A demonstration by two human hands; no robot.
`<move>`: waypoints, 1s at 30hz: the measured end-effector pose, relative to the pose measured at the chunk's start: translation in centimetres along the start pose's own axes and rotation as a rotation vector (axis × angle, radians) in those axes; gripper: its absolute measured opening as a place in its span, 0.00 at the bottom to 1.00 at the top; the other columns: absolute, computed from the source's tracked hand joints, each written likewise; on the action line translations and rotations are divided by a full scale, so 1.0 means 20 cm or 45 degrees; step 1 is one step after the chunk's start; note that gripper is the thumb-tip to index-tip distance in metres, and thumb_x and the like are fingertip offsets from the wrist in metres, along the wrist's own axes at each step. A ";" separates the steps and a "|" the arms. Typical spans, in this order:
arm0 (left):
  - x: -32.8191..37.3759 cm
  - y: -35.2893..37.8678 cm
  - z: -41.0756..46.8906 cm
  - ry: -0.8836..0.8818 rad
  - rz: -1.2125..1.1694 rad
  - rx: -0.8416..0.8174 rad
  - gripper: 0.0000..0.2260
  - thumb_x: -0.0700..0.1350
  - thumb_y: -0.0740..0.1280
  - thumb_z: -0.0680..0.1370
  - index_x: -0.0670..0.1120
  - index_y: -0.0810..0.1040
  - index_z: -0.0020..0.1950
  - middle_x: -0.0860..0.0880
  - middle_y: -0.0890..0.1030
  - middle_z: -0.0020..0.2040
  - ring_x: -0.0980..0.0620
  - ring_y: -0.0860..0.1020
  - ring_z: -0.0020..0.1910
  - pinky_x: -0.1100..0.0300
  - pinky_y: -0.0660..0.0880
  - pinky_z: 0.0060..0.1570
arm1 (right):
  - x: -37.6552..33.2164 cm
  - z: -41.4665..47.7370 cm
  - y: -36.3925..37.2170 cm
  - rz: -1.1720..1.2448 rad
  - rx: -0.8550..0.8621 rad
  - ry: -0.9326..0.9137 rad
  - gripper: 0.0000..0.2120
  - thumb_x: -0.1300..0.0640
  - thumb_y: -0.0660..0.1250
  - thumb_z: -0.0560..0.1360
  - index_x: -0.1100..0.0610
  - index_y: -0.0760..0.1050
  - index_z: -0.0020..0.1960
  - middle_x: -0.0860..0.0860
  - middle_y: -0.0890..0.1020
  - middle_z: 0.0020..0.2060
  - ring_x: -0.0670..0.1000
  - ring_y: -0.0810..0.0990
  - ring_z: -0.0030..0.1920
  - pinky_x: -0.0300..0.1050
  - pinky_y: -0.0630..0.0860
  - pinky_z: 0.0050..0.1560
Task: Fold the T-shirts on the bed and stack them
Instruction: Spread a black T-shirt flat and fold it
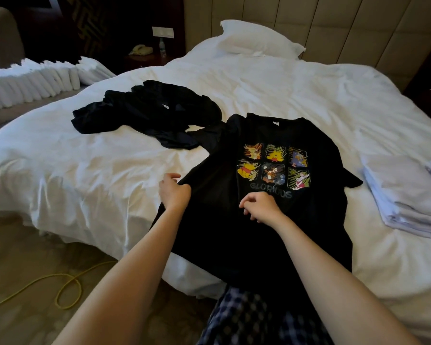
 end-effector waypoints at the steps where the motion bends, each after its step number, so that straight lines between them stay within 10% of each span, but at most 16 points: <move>1: 0.04 0.03 0.03 -0.005 -0.031 -0.048 0.17 0.35 0.60 0.73 0.44 0.70 0.62 0.44 0.72 0.63 0.46 0.73 0.58 0.57 0.70 0.51 | -0.01 0.03 -0.03 0.020 0.044 0.000 0.12 0.59 0.59 0.79 0.50 0.77 0.41 0.48 0.79 0.38 0.45 0.75 0.34 0.36 0.71 0.33; 6: 0.18 0.19 0.24 -0.015 0.001 -0.223 0.14 0.40 0.59 0.77 0.44 0.70 0.62 0.47 0.74 0.53 0.46 0.76 0.51 0.57 0.70 0.48 | -0.01 0.20 -0.17 0.145 0.193 0.045 0.10 0.59 0.58 0.79 0.52 0.76 0.44 0.48 0.78 0.38 0.45 0.74 0.35 0.36 0.71 0.34; 11: 0.25 0.38 0.49 -0.064 -0.001 -0.259 0.10 0.38 0.58 0.76 0.47 0.66 0.35 0.47 0.66 0.32 0.48 0.65 0.31 0.57 0.62 0.36 | -0.06 0.42 -0.26 0.167 0.193 0.009 0.09 0.59 0.58 0.79 0.50 0.75 0.45 0.49 0.77 0.40 0.47 0.74 0.38 0.43 0.74 0.43; 14: 0.27 0.49 0.62 -0.199 -0.169 -0.329 0.07 0.41 0.61 0.77 0.39 0.75 0.50 0.38 0.77 0.42 0.40 0.78 0.43 0.58 0.66 0.40 | -0.13 0.56 -0.26 0.182 0.240 -0.084 0.08 0.60 0.57 0.79 0.52 0.74 0.51 0.48 0.75 0.37 0.46 0.72 0.34 0.37 0.69 0.35; 17: 0.30 0.58 0.74 -0.366 -0.434 -0.416 0.11 0.42 0.63 0.78 0.40 0.67 0.57 0.43 0.69 0.32 0.52 0.74 0.25 0.63 0.67 0.24 | -0.19 0.71 -0.24 0.234 0.307 -0.188 0.09 0.62 0.57 0.79 0.54 0.72 0.55 0.47 0.73 0.37 0.45 0.70 0.32 0.35 0.66 0.30; 19: 0.30 0.64 0.82 -0.471 -0.573 -0.434 0.13 0.42 0.66 0.78 0.39 0.67 0.59 0.45 0.70 0.34 0.53 0.76 0.31 0.63 0.69 0.20 | -0.22 0.81 -0.23 0.282 0.301 -0.234 0.09 0.62 0.58 0.79 0.54 0.71 0.58 0.48 0.72 0.39 0.45 0.71 0.34 0.35 0.67 0.32; 25: 0.36 0.81 0.96 -0.664 -0.440 -0.657 0.17 0.49 0.68 0.76 0.39 0.74 0.59 0.42 0.80 0.49 0.46 0.79 0.43 0.54 0.76 0.38 | -0.23 1.00 -0.21 0.276 0.285 -0.285 0.19 0.60 0.59 0.79 0.55 0.65 0.69 0.53 0.68 0.63 0.51 0.70 0.62 0.39 0.68 0.56; 30: 0.56 0.72 1.17 -0.140 -0.274 -0.179 0.16 0.41 0.64 0.77 0.40 0.71 0.64 0.40 0.77 0.59 0.43 0.75 0.59 0.51 0.71 0.61 | -0.25 1.07 -0.22 0.155 0.232 -0.407 0.25 0.61 0.58 0.79 0.54 0.59 0.75 0.52 0.61 0.71 0.52 0.64 0.70 0.43 0.65 0.66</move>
Point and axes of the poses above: each hand's wrist, its own z-axis towards the middle knuckle, its own y-axis out of the palm, x = y × z, the point moved 2 cm from there along z, towards the middle knuckle
